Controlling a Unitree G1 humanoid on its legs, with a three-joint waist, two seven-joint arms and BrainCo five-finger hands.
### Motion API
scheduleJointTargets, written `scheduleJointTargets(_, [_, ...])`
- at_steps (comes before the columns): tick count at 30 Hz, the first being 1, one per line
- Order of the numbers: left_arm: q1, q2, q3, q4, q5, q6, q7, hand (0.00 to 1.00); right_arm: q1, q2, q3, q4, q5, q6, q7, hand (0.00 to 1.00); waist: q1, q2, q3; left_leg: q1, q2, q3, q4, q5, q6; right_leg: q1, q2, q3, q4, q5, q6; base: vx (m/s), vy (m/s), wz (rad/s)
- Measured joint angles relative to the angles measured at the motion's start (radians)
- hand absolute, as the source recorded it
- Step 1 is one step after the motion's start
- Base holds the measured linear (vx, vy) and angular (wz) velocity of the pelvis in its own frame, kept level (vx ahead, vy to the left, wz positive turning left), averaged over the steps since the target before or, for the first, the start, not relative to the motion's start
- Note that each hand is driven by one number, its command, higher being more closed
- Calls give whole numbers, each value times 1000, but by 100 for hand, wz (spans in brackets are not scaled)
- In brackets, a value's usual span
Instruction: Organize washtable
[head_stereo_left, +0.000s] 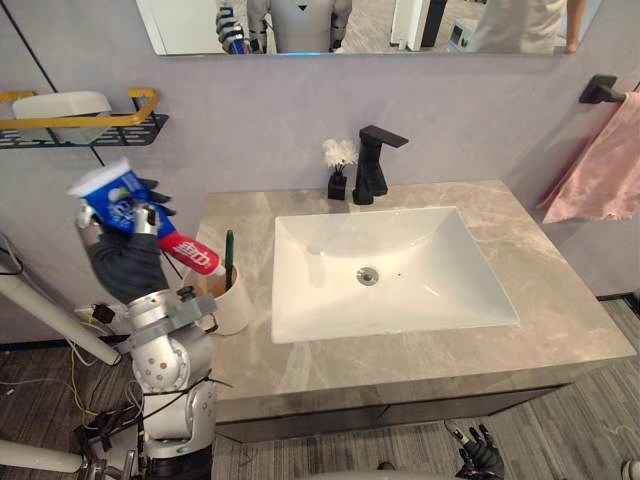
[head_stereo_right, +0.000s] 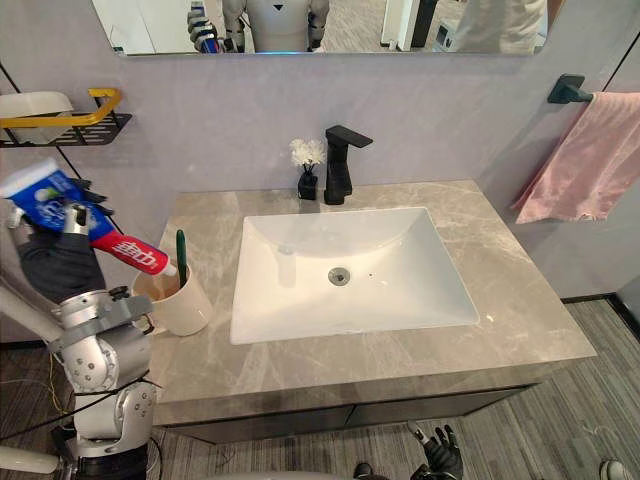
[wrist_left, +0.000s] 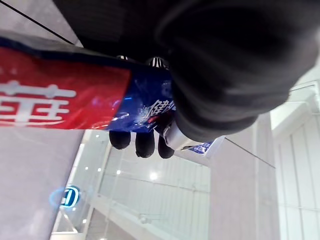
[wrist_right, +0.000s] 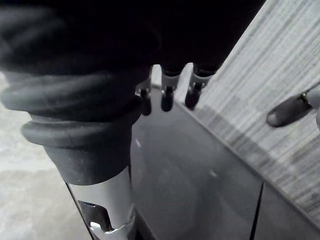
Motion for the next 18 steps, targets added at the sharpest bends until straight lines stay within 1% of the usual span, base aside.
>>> scheduleJointTargets(4, [0,1,-38,56,28,20,-11,100,2,-2,3,0,0,0,1,0,0,-6,0,-3,1,4,1,0,0,-3,1,2,0,0,0,0,0,0])
scheduleJointTargets(6, [0,2,-40,77,30,28,-20,100,3,-1,3,0,0,0,1,0,-1,-8,0,-3,1,7,1,0,0,-4,0,5,0,0,0,-17,-8,-4])
scheduleJointTargets(8, [0,3,-44,98,55,36,-21,100,11,-1,3,0,-1,0,2,0,0,-11,-1,-3,1,8,1,0,0,-5,0,6,0,0,0,-16,-5,-1])
scheduleJointTargets(15, [0,10,-44,111,70,42,-22,100,19,-2,3,0,-8,0,2,0,2,-20,-2,-7,4,15,1,-1,-1,-12,3,12,-3,2,-2,-41,-16,-3])
scheduleJointTargets(16, [0,12,-44,112,70,42,-22,0,20,-2,4,0,-8,0,2,0,2,-20,-2,-8,5,16,1,-1,-1,-13,4,13,-3,2,-2,-22,-16,-4])
scheduleJointTargets(18, [0,12,-44,125,74,42,-24,0,19,-2,6,0,-8,0,2,0,2,-20,-2,-8,5,20,1,-1,-1,-15,4,16,-3,2,-2,-18,-16,-4])
